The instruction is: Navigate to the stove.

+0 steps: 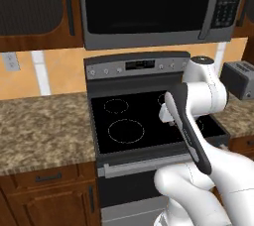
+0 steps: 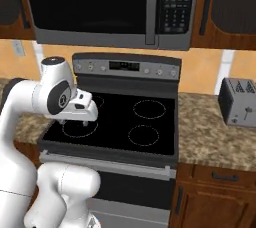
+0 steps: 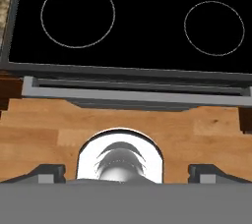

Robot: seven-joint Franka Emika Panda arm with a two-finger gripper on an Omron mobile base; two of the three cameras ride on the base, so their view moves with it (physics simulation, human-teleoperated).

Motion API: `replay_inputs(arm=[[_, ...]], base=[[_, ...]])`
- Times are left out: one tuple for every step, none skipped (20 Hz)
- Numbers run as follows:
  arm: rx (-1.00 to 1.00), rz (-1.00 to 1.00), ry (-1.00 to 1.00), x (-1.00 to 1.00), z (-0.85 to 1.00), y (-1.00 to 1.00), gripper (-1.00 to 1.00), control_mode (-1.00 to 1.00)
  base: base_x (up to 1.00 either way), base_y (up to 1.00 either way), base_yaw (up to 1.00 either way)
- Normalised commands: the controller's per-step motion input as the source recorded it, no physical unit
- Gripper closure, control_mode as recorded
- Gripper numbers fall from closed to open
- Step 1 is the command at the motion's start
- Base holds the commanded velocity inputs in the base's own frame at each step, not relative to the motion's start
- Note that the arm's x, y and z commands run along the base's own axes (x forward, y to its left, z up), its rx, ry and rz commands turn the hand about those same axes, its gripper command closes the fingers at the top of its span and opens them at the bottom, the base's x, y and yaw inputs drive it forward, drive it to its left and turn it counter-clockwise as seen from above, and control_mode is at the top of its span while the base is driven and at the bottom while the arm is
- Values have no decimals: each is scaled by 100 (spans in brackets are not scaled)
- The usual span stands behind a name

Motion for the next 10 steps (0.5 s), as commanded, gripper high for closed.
replay_inputs(arm=[[0,0,0,0,0,0,-100,100],[0,0,0,0,0,0,-100,100],[0,0,0,0,0,0,-100,100],[0,0,0,0,0,0,-100,100],[0,0,0,0,0,0,-100,100],[0,0,0,0,0,0,-100,100],[0,0,0,0,0,0,-100,100],[0,0,0,0,0,0,-100,100],[0,0,0,0,0,0,-100,100],[0,0,0,0,0,0,-100,100]], base=[[76,14,0],[64,5,0],[55,1,0],[46,0,0],[44,0,0],[40,0,-2],[36,0,-3],[33,0,-4],[26,0,-4],[21,0,-3]])
